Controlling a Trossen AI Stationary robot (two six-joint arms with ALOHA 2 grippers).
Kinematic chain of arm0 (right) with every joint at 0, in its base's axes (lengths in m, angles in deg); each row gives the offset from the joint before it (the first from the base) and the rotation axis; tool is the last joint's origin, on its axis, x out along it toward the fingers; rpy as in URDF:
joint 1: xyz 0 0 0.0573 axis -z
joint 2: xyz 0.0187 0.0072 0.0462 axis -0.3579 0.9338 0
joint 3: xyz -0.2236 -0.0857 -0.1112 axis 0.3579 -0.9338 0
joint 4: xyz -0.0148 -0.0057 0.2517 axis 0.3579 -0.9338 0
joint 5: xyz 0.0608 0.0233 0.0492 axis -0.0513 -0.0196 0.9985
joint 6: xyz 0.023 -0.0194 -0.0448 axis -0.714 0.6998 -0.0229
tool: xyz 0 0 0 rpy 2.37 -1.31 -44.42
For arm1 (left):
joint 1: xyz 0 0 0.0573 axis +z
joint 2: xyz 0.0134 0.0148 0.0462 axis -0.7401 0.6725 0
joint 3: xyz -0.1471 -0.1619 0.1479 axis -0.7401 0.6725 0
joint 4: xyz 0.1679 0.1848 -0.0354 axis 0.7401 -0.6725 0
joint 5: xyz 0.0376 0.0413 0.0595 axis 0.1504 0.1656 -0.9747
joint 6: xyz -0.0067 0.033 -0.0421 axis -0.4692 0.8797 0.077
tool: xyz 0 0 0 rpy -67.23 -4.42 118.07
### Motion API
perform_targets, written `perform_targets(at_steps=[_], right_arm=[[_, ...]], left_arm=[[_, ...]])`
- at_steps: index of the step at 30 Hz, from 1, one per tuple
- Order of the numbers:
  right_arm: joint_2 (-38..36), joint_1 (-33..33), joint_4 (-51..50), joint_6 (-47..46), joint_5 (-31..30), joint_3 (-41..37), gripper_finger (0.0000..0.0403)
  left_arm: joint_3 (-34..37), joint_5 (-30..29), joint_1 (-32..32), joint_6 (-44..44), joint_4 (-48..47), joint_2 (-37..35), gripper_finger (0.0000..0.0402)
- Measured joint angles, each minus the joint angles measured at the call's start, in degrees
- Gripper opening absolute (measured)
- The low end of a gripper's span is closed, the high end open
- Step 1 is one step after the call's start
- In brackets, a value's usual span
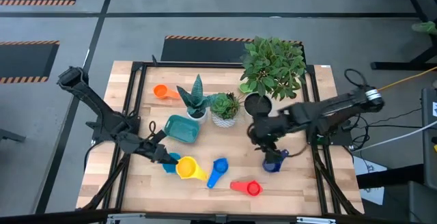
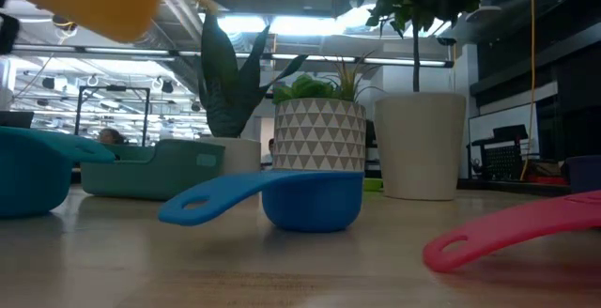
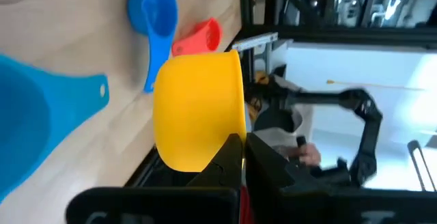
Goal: Nest measuring cups in basket
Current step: Stack the yellow measuring cup into the light blue measuring cup
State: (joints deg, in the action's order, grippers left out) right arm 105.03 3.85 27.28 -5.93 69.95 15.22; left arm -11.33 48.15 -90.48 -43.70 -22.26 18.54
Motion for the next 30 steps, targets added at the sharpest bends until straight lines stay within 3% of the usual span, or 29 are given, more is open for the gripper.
perform_targets(at_steps=[5, 12, 30], right_arm=[[-5.9, -3.1, 8.7, -4.1, -0.5, -7.7, 0.0141], [-7.2, -4.5, 16.7, -5.0, -0.5, -14.3, 0.0141], [-7.2, -4.5, 18.4, -6.1, -0.6, -16.1, 0.0141]], left_arm=[[0.0, -1.4, -2.0, -0.4, -6.8, -3.3, 0.0000], [0.0, -3.4, -3.2, -4.6, -17.1, -6.5, 0.0000], [0.0, 0.1, -3.2, -5.9, -24.8, -7.4, 0.0005]])
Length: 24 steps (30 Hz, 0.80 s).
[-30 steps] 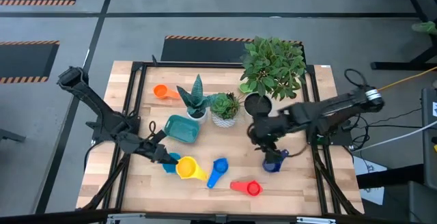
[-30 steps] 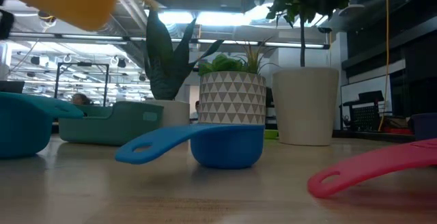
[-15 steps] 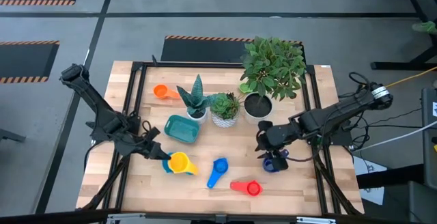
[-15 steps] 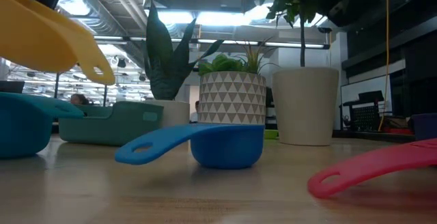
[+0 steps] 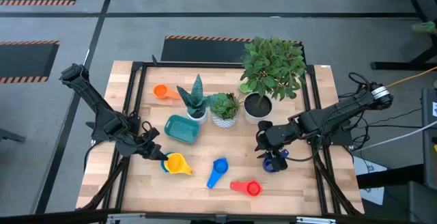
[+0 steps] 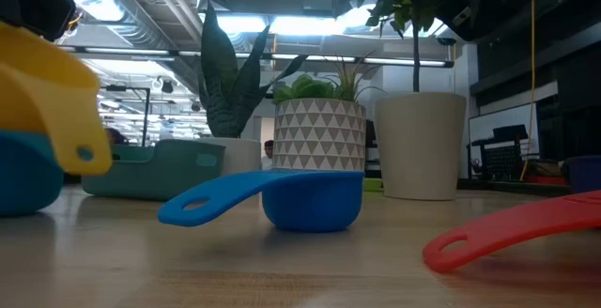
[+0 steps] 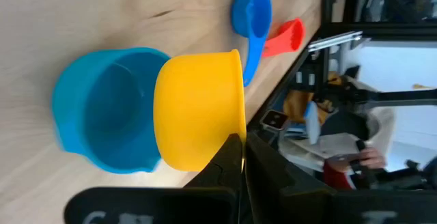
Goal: Nest measuring cups in basket
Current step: Stack the yellow measuring cup into the light blue measuring cup
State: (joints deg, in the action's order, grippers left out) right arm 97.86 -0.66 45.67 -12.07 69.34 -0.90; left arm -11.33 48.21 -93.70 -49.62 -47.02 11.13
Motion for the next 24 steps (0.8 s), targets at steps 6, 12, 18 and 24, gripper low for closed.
perform_targets(at_steps=[6, 12, 18, 24], right_arm=[[0.0, 0.0, 0.0, 0.0, 0.0, 0.0, 0.0141], [0.0, 0.0, 0.0, 0.0, 0.0, 0.0, 0.0141], [0.0, 0.0, 0.0, 0.0, 0.0, 0.0, 0.0141], [0.0, 0.0, 0.0, 0.0, 0.1, 0.0, 0.0141]], left_arm=[[0.0, 0.0, 0.0, 0.0, -0.9, 0.0, 0.0011], [0.0, 0.1, 0.0, 0.0, -1.0, 0.0, 0.0010], [0.0, 0.1, 0.0, 0.2, -1.0, 0.0, 0.0025], [0.0, 0.1, 0.0, 0.2, -1.6, 0.0, 0.0046]])
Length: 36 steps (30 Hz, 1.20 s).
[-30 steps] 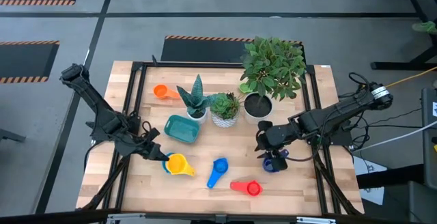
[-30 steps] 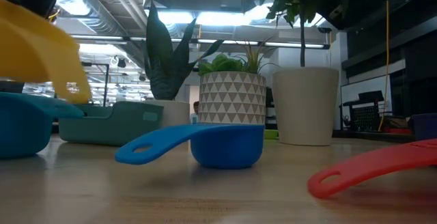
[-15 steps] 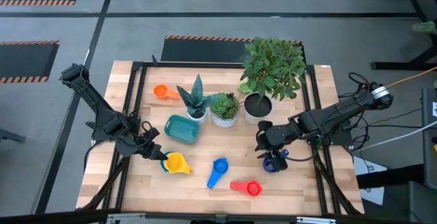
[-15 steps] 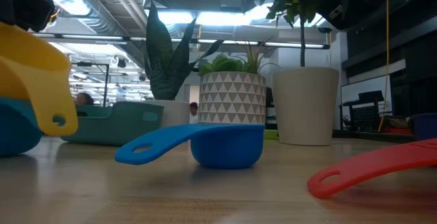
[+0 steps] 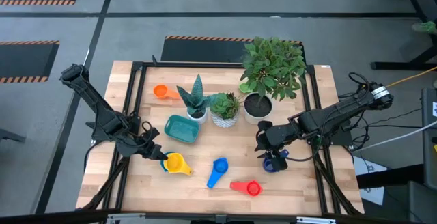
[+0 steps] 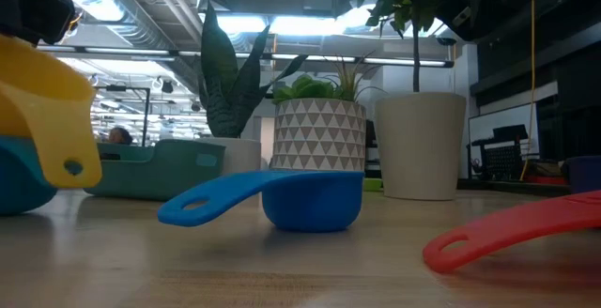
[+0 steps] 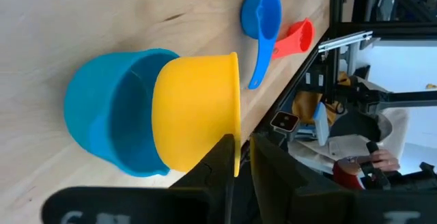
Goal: Nest measuring cups in basket
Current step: Stack the yellow measuring cup into the light blue measuring cup, then stack the violet measuring cup into the yellow measuring cup
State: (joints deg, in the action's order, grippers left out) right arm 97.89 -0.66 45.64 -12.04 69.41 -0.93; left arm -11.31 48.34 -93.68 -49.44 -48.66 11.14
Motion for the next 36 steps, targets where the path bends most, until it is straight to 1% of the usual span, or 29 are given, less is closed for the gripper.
perform_targets(at_steps=[8, 15, 21, 31, 36], right_arm=[[0.0, 0.0, 0.0, 0.0, 0.0, 0.0, 0.0141], [0.0, 0.0, 0.0, -0.1, 0.0, 0.0, 0.0141], [0.1, 0.0, 0.0, -2.2, 0.1, 0.0, 0.0141], [0.1, 0.0, -0.8, -3.9, 0.5, 0.0, 0.0141], [0.1, 0.0, -7.7, -10.8, 0.5, 0.0, 0.0141]], left_arm=[[0.0, 0.0, 0.0, -0.2, -0.9, 0.0, 0.0076], [0.0, 0.1, 0.0, -0.3, -0.5, 0.0, 0.0074], [0.0, -0.6, 0.0, 0.1, -0.4, 0.0, 0.0076], [0.0, -9.3, 0.0, 8.1, 0.0, 0.1, 0.0076], [0.0, -11.4, 0.2, 14.1, 1.6, 0.1, 0.0077]])
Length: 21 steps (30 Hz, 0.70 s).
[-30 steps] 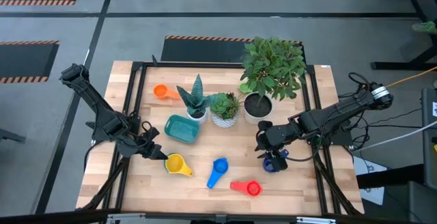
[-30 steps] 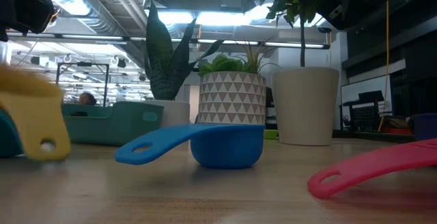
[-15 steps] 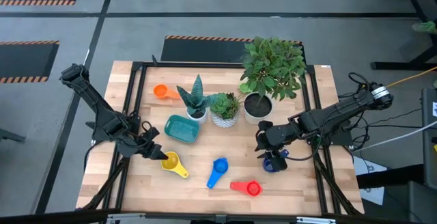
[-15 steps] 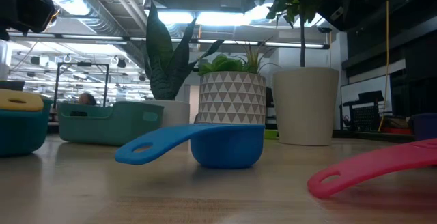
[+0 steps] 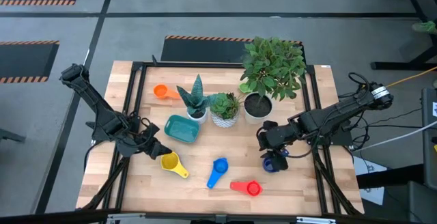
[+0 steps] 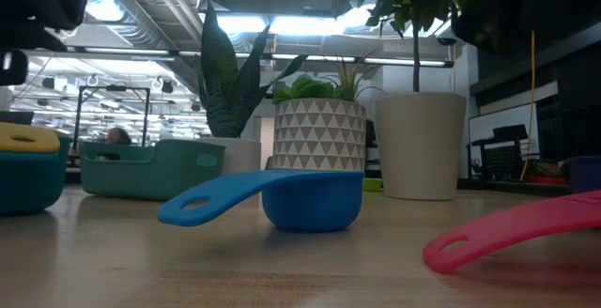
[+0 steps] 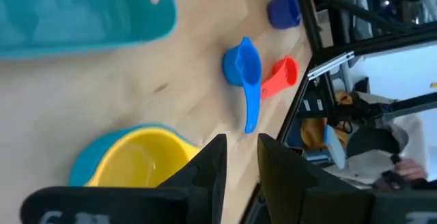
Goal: Nest measuring cups in basket
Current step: Stack the violet measuring cup into the yellow measuring cup
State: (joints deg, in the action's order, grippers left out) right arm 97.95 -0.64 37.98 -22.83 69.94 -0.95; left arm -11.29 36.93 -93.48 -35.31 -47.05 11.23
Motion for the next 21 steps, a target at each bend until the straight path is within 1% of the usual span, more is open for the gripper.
perform_targets(at_steps=[2, 4, 6, 7, 11, 16, 21], right_arm=[[0.0, 0.0, -4.1, -2.5, -0.2, 0.0, 0.0141], [0.0, 0.0, -7.4, -4.4, -2.5, -0.1, 0.0141], [0.0, 0.0, -7.7, -6.0, -5.9, -1.1, 0.0141], [0.0, 0.0, -7.6, -6.4, -6.3, -1.9, 0.0141], [0.0, 0.0, -6.2, -7.9, -5.2, -5.6, 0.0141], [0.0, 0.0, -3.3, -10.8, -3.9, -10.1, 0.0141], [0.0, 0.0, 2.3, -12.7, 0.3, -13.4, 0.0141]], left_arm=[[0.0, -1.4, 0.0, 2.4, 0.2, 0.0, 0.0077], [0.0, -2.3, 0.0, 4.4, 0.4, 0.0, 0.0077], [0.0, -2.6, 0.0, 5.6, 0.5, 0.0, 0.0077], [0.0, -2.8, 0.0, 6.2, 0.5, 0.0, 0.0077], [0.0, -3.3, 0.0, 8.4, 0.5, 0.0, 0.0077], [0.0, -3.6, 0.0, 8.5, 0.5, 0.0, 0.0073], [0.0, -3.6, 0.0, 8.5, 0.5, 0.0, 0.0072]])
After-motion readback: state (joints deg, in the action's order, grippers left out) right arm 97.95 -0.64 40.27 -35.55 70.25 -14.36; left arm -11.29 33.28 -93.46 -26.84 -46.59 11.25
